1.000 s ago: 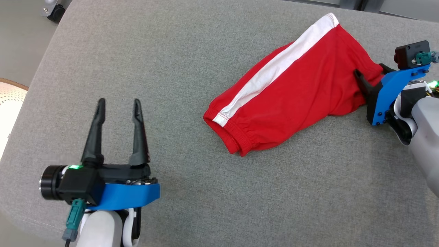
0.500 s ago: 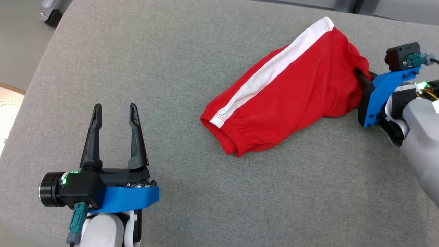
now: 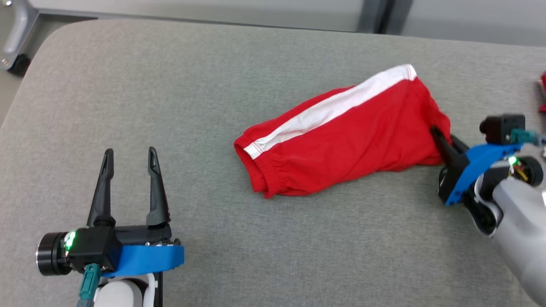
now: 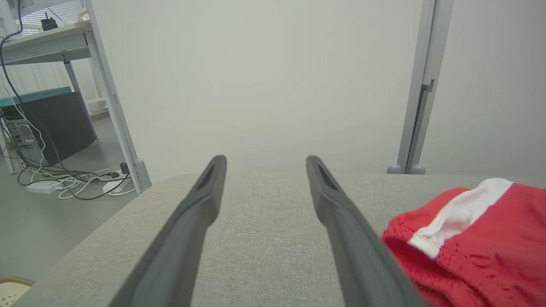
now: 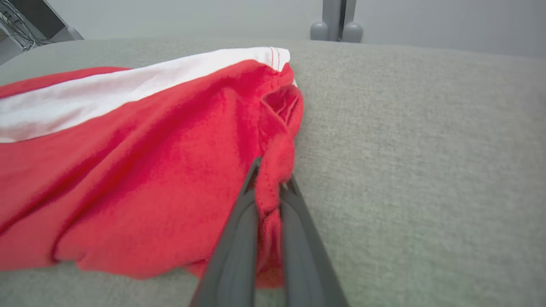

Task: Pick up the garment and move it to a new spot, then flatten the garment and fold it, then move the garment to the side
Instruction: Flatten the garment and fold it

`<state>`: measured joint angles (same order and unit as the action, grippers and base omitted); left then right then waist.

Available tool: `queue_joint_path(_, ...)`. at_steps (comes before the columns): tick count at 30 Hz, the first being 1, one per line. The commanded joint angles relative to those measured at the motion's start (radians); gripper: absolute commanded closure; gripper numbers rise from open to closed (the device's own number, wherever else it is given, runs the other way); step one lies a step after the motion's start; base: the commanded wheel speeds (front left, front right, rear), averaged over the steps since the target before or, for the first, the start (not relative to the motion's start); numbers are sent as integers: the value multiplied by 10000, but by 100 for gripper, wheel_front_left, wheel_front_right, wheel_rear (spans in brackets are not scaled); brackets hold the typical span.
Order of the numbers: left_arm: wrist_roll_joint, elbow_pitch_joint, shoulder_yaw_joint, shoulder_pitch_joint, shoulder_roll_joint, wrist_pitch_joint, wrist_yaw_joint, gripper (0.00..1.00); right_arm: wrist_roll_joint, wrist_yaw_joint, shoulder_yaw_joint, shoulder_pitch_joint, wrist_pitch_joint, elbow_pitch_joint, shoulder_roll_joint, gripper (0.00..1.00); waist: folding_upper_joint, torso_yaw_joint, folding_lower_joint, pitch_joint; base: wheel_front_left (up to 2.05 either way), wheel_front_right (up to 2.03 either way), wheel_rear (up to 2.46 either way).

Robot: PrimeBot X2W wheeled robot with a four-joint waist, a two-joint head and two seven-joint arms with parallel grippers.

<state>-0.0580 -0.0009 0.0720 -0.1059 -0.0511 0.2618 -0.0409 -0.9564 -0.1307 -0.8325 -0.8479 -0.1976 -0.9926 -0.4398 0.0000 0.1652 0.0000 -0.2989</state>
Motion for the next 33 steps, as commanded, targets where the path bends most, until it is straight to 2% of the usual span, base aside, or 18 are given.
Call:
queue_joint_path(1,70,2,-128,119,0,42,44,0,-162,-1,36,465,-183,248,-95,100,0,-296,0,242,0,0,0)
queue_joint_path(9,207,5,-501,571,-56,42,127,0,-778,-1,696,2100,-624,1304,-288,100,0,-878,0,677,0,0,0)
queue_joint_path(13,253,-24,-524,671,-48,42,142,0,-905,-1,1508,2792,-679,1704,-477,100,0,-1012,0,782,0,0,0)
queue_joint_path(20,256,48,-513,758,-36,40,260,0,-433,-1,3043,3867,-683,1915,-727,100,0,-1125,0,899,0,0,0)
queue_joint_path(25,268,86,-515,815,-27,42,323,0,-86,-1,3840,4433,-683,1934,-543,100,0,-1152,0,988,0,0,0)
queue_joint_path(33,303,109,-610,899,-25,42,391,0,522,-1,4577,4618,-684,2467,-186,100,0,-1233,0,1074,0,0,0)
